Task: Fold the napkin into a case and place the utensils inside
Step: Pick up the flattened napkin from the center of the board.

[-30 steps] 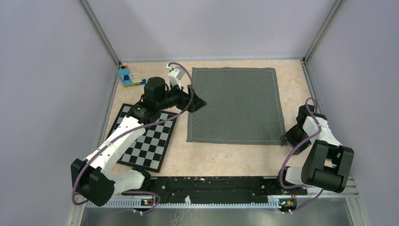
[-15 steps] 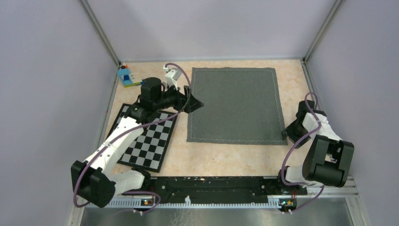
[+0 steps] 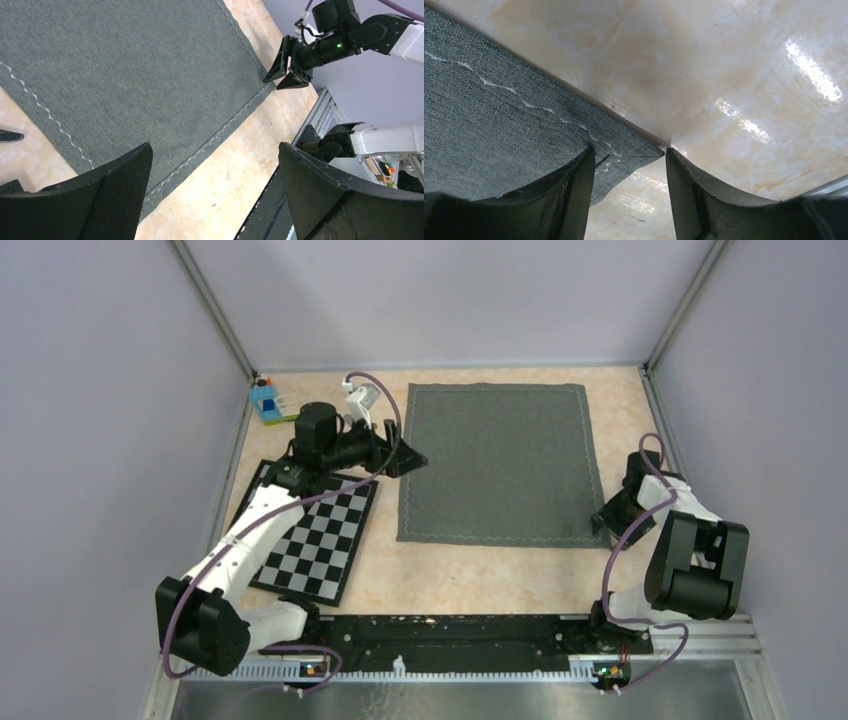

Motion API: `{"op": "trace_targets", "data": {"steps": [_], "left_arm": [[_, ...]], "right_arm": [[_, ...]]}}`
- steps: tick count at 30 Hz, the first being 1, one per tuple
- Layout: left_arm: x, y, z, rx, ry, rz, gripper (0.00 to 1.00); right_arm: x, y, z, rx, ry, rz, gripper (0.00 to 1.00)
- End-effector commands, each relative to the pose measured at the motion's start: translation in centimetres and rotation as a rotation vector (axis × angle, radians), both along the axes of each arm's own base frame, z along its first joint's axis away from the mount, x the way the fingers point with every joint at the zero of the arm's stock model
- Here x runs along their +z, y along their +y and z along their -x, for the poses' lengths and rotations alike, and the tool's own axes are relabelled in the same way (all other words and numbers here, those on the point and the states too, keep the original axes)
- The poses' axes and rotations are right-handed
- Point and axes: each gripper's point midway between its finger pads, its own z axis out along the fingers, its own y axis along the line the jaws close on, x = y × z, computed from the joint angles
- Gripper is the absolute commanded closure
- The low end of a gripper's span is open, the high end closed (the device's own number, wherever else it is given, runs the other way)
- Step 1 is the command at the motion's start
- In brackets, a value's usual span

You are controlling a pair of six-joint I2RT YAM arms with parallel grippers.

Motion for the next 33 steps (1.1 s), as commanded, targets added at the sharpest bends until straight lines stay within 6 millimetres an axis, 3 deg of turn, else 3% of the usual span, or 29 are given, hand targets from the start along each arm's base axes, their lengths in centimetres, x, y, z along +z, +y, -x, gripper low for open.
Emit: {"op": "trace_targets", "data": {"steps": [1, 9, 20, 22, 25, 29, 33], "left_arm": [[0.7, -0.2, -0.1, -0.039, -0.013, 0.047, 0.01], [0.3, -0.2, -0.2, -0.049, 0.004, 0.056, 0.01], [-1.6, 0.5, -1.7, 0.031, 0.036, 0.011, 0.01], [-2.9, 1.0, -2.6, 0.114, 0.088, -0.035, 0.01], [-6.8, 1.8, -2.2, 0.268, 0.281, -0.156, 0.01], [-11.2, 1.3, 1.2, 0.497, 0.439, -0.301, 0.01], [-15.6, 2.4, 4.5, 0.827, 0.661, -0.39, 0.01]], "right_arm": [[-0.1, 0.0, -1.2, -0.004, -0.042, -0.005, 0.46], [-1.4, -0.1, -0.6, -0.012, -0.013, 0.008, 0.51], [-1.5, 0.0, 0.4, -0.022, 0.009, 0.027, 0.87], [-1.2, 0.0, 0.3, -0.036, 0.003, 0.036, 1.0], [-0.7, 0.2, 0.0, -0.048, -0.005, 0.028, 1.0], [-0.2, -0.1, -0.4, -0.075, -0.046, 0.052, 1.0], [0.4, 0.1, -1.3, -0.079, -0.118, 0.056, 1.0]]}}
